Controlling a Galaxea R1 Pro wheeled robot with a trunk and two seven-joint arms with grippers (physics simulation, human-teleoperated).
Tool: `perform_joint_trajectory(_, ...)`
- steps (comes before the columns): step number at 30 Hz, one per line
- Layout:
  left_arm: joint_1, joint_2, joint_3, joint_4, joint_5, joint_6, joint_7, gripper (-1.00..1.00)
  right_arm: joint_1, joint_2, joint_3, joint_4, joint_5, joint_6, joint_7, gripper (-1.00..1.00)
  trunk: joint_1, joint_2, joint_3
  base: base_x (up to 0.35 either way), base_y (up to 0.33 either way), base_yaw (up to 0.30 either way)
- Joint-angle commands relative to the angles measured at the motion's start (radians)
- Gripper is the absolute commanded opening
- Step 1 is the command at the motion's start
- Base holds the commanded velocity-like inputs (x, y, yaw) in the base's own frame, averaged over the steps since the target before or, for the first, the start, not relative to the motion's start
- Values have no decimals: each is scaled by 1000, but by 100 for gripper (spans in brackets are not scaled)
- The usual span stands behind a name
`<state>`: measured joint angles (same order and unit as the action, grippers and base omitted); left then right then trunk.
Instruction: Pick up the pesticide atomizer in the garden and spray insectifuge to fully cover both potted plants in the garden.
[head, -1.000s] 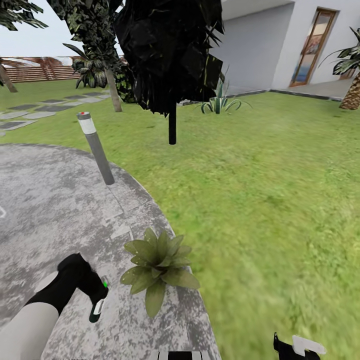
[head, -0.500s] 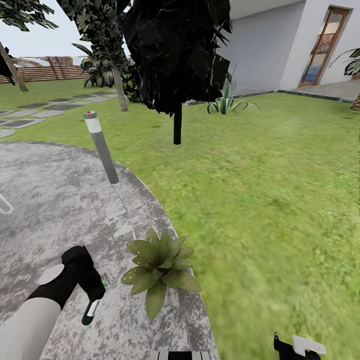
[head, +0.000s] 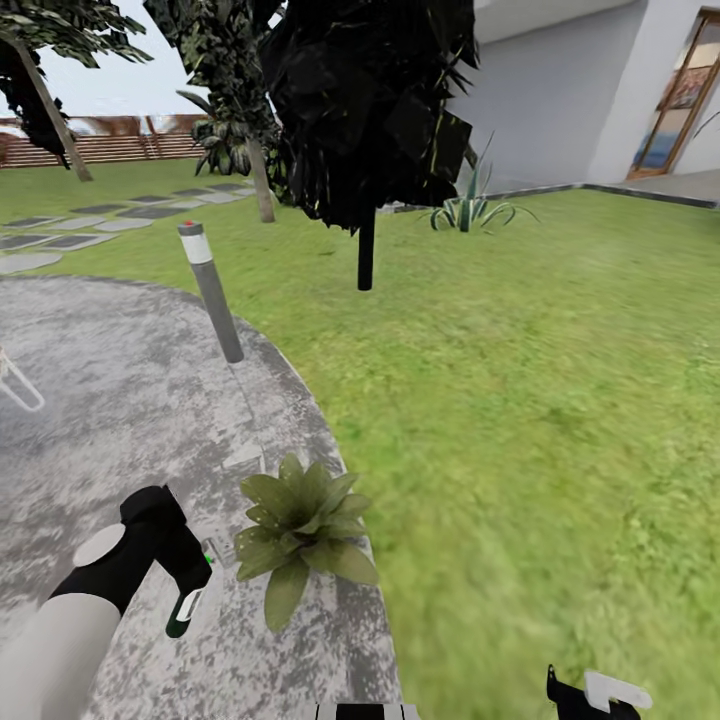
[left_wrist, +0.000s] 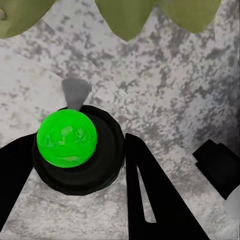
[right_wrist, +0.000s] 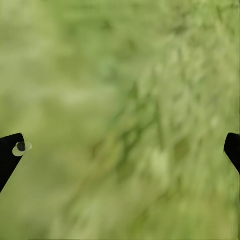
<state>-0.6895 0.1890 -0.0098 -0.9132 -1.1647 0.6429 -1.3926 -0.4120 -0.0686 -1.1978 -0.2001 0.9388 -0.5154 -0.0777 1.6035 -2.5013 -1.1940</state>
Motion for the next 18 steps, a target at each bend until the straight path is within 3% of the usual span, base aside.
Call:
perform_joint_trajectory(1, -1, 0, -1, -1, -6, 11, -8, -100, -1, 0, -5, 2, 11, -3, -7, 100, 0, 0, 0, -97, -273, 249)
perform_joint_trajectory(10, -12, 5, -1, -1, -7, 12, -8, -100, -1, 0, -5, 2, 11, -4, -7, 100, 0, 0, 7, -87, -269, 249)
perform_joint_trajectory(12, -12, 13, -4, -1, -9, 44, -5, -100, -1, 0, -5, 2, 11, -4, -7, 100, 0, 0, 9, 69, -215, 182)
perform_joint_trajectory(13, -8, 18, -2, -1, -49, 58, 0, -100, -1, 0, -5, 1, 11, -4, -7, 100, 0, 0, 9, 11, -21, 16)
perform_joint_trajectory(14, -4, 22, -1, 0, -64, 58, 1, -100, -1, -1, -5, 1, 11, -3, -7, 100, 0, 0, 9, 6, -11, 8)
perform_joint_trajectory(18, 2, 48, 2, 1, -83, 58, 3, -100, -1, -2, -6, 1, 11, -3, -7, 100, 0, 0, 9, 1, -2, 2)
